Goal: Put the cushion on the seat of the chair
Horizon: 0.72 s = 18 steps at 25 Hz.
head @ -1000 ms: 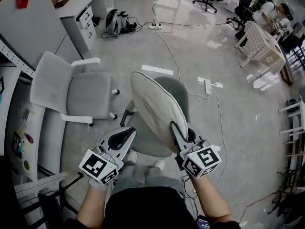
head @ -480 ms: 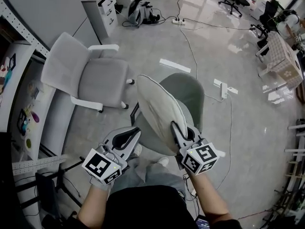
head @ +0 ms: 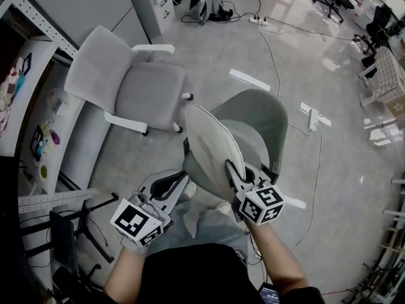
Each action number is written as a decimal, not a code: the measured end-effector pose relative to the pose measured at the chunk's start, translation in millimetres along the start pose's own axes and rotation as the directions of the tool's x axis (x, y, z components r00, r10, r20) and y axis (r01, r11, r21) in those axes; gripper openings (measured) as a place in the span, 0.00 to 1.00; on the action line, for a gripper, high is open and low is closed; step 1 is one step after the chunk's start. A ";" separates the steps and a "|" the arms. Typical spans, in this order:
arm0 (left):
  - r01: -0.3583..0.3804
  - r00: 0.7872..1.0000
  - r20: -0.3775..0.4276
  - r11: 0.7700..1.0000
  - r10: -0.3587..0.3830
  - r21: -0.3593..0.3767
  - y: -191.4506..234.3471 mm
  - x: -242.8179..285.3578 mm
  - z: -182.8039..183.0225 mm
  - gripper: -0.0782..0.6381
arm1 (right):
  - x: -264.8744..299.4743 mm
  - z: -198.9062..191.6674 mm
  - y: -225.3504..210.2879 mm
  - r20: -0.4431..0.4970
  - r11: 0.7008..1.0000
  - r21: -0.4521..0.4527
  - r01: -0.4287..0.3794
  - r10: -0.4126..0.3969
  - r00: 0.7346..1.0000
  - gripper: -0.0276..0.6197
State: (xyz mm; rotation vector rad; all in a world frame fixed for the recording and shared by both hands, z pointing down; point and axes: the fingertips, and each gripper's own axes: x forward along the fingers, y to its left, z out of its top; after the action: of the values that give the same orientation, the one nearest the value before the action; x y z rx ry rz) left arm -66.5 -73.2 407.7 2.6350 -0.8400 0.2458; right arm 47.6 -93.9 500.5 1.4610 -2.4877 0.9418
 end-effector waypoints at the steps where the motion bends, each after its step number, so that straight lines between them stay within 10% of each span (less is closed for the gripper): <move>1: -0.007 1.000 -0.004 1.000 0.007 -0.002 0.9 -0.7 -3.0 0.13 | 1.1 -1.8 -1.7 0.002 1.000 0.004 -0.002 0.002 1.000 0.10; 18: -0.027 0.998 -0.058 1.000 0.026 -0.010 -14.4 10.1 -33.6 0.13 | -22.0 -32.2 -61.8 0.032 0.987 0.120 0.103 -0.107 0.994 0.10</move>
State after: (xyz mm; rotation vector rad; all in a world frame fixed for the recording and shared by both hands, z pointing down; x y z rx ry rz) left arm -51.8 -54.4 437.2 2.5949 -0.8555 0.3221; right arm 103.1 -80.7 546.1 1.6435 -2.3906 1.0677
